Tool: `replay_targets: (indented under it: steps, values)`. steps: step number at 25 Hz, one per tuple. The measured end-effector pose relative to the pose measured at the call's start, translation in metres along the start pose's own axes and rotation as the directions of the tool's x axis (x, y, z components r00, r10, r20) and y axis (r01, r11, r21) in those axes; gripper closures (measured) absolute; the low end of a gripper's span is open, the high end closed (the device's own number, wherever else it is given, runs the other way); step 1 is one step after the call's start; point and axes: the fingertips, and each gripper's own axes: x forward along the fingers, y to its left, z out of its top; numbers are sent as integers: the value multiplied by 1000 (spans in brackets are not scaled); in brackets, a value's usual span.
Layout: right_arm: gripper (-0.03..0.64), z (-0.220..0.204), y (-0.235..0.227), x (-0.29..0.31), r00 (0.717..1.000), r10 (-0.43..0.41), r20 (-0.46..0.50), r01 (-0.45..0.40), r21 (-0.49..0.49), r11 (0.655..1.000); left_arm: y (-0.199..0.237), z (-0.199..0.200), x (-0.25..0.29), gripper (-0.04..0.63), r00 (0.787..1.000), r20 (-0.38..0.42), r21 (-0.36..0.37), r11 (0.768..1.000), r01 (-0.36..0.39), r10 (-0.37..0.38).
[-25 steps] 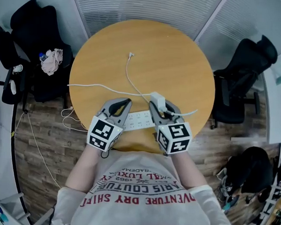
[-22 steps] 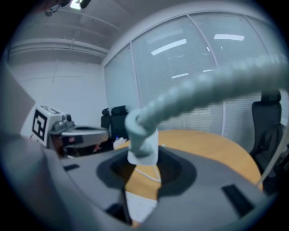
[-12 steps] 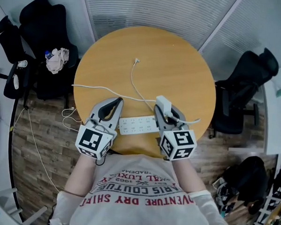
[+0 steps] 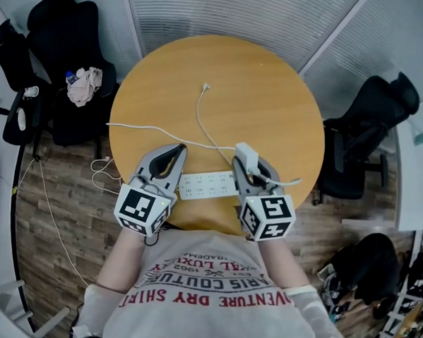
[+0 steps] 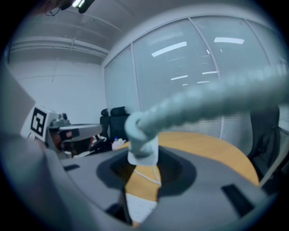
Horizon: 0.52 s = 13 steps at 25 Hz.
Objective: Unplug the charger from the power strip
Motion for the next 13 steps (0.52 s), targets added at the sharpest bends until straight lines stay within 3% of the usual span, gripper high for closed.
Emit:
replay_targets:
  steps: [13]
  values:
    - [463, 0, -5, -1, 999, -32, 4, 32, 7, 999, 4, -7, 4, 565, 1000, -24, -4, 1000, -19, 19]
